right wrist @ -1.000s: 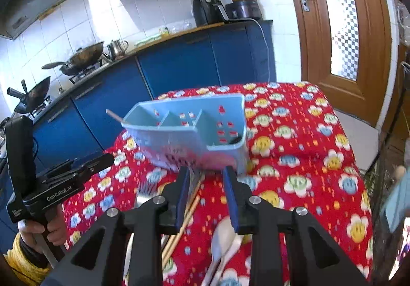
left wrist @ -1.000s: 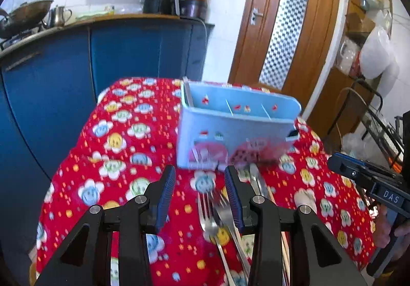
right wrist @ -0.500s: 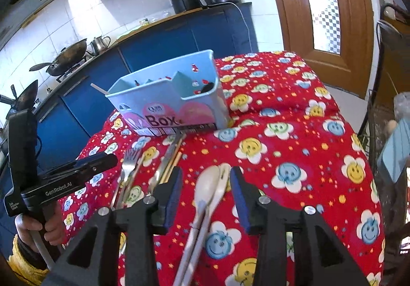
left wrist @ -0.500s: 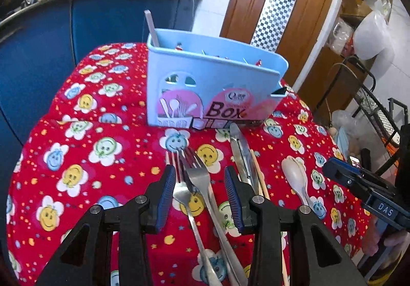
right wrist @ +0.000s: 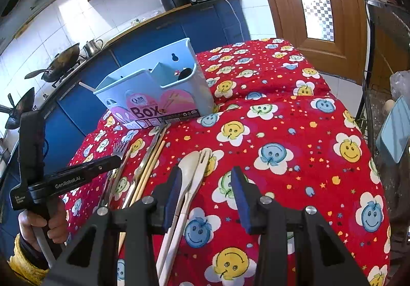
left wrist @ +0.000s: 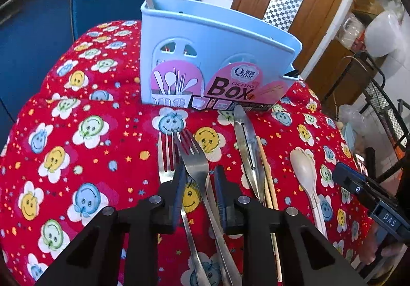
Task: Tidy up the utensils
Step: 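Move both tools back down to the utensils lying on the cloth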
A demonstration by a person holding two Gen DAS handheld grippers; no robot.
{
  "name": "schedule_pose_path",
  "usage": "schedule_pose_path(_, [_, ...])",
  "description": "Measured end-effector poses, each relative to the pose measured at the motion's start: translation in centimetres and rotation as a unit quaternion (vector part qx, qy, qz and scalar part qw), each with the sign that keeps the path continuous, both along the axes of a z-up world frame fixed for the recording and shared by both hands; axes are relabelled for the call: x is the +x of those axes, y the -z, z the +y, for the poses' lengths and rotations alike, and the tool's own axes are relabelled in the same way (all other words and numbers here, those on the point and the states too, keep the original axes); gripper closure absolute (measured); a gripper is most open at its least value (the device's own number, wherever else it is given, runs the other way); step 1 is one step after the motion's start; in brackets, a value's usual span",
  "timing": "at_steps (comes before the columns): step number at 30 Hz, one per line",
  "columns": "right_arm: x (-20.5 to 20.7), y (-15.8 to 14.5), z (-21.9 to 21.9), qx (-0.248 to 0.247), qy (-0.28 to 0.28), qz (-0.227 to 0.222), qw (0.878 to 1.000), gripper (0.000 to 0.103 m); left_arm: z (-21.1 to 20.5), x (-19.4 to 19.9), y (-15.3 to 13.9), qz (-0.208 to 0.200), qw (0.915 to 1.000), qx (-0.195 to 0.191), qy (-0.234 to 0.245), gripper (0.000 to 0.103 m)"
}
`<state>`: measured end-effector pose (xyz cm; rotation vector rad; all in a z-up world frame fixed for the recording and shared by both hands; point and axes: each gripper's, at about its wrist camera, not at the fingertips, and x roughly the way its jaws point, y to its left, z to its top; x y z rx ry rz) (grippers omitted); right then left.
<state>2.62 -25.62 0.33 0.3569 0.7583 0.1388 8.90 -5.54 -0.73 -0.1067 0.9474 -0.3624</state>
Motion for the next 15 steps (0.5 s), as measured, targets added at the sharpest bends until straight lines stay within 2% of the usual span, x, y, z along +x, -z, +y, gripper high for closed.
schedule_pose_path(4, [0.1,0.2,-0.1,0.003,-0.001,0.0,1.0,0.06,-0.3,0.3,0.5,0.014,0.9997,-0.017,0.01,0.091])
schedule_pose_path(11, [0.2,0.5,-0.1,0.006,-0.002,0.003,1.0,0.06,-0.4,1.7,0.8,0.021,0.9992,-0.033,0.007,0.095])
schedule_pose_path(13, [0.1,0.5,-0.1,0.008,-0.002,0.003,1.0,0.06,-0.2,1.7,0.6,0.022,0.9988,-0.043,0.009,0.101])
schedule_pose_path(15, [0.1,0.4,0.0,0.008,-0.003,0.001,1.0,0.06,0.2,1.3,0.1,0.021,0.9976,-0.064,0.017,0.101])
